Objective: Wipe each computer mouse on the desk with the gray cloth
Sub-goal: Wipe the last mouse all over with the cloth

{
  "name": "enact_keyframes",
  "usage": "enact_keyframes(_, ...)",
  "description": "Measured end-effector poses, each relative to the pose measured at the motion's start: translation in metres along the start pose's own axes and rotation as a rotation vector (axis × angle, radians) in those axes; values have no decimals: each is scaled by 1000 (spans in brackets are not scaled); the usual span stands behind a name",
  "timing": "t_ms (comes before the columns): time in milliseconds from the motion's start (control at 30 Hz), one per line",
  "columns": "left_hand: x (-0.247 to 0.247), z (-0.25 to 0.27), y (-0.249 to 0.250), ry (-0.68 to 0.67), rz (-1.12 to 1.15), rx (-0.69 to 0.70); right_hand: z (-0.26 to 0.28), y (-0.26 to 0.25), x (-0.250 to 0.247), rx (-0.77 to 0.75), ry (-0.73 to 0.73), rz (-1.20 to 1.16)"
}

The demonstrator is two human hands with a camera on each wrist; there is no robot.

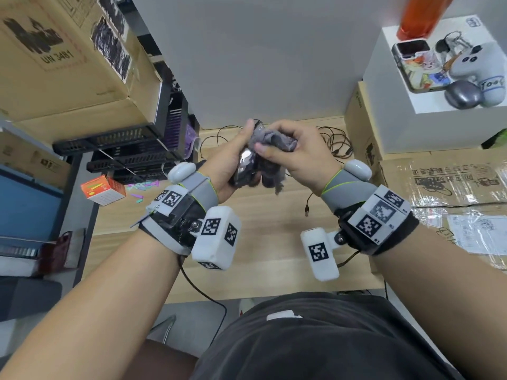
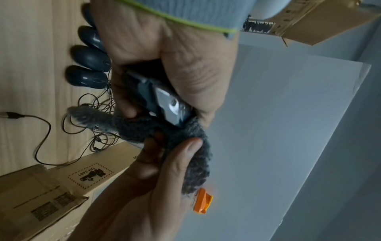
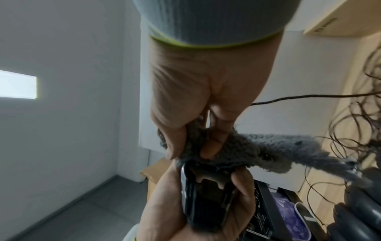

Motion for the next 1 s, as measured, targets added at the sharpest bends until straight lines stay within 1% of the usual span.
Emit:
enact_keyframes(33,-1,-2,-1,6,39,-22,-1,-2,3,-22,-66,25)
enact_keyframes(100,-4,-7,-3,43,129,-44,0,-9,15,-107,-219,171)
enact_keyframes(133,-5,-8,-3,70,169,-49,1,-10,20,-141,-274,240)
enact_keyframes(167,-5,-9,-2,92,183,-52,0,-8,20,-144,-294,268)
enact_keyframes(200,-3,-8,-2,102,171,-59,-4,-4,15,-112,-262,258)
enact_keyframes(233,0,-6,-2,106,151,-67,-11,2,3,-63,-174,243)
enact_keyframes(300,4,-5,-3,143,139,-69,-22,15,-28,39,60,217)
enact_keyframes(333,6,-5,-4,160,138,-70,-23,17,-36,64,146,226)
enact_keyframes(367,6,-5,-4,177,135,-67,-24,16,-37,57,167,243)
enact_keyframes(400,5,-7,-5,191,144,-59,-23,11,-28,16,117,247)
enact_keyframes(467,5,-9,-5,215,205,-53,-13,-5,-1,-105,-113,233)
enact_keyframes(500,2,-10,-5,227,252,-47,-5,-11,12,-163,-226,263)
enact_keyframes(533,0,-10,-4,237,282,-33,-1,-11,18,-192,-317,294)
enact_keyframes(567,-1,-9,-4,249,276,-22,-2,-7,15,-174,-359,299)
enact_keyframes(600,0,-8,-6,254,237,-27,-6,-1,7,-115,-352,260)
enact_keyframes(633,5,-7,-8,243,197,-43,-13,8,-7,-47,-276,257)
enact_keyframes(667,11,-6,-10,230,173,-56,-23,17,-24,2,-160,263)
enact_keyframes(700,18,-4,-14,230,165,-62,-29,25,-42,36,-49,304)
enact_keyframes(733,23,-4,-15,230,163,-64,-32,29,-52,45,19,317)
enact_keyframes(767,27,-4,-16,232,167,-60,-32,30,-54,50,31,309)
enact_keyframes(800,27,-5,-16,239,180,-51,-29,28,-50,43,-3,293)
enact_keyframes(900,22,-9,-14,260,228,-20,-5,13,-27,-28,-239,236)
enact_keyframes(933,20,-9,-14,259,223,-22,-3,16,-24,-22,-279,210)
enact_keyframes(967,19,-9,-15,257,215,-31,-5,20,-28,-2,-256,208)
enact_keyframes(1000,20,-8,-18,257,207,-45,-13,28,-38,25,-183,226)
Point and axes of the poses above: each hand's wrist, its own z-axis away from the middle knuckle, its own x-axis out of the palm, y = z × x, the point moved 9 cm from there along -z, towards the middle knuckle, and after that the axes turned 14 degrees about z, right-handed, at the moved point
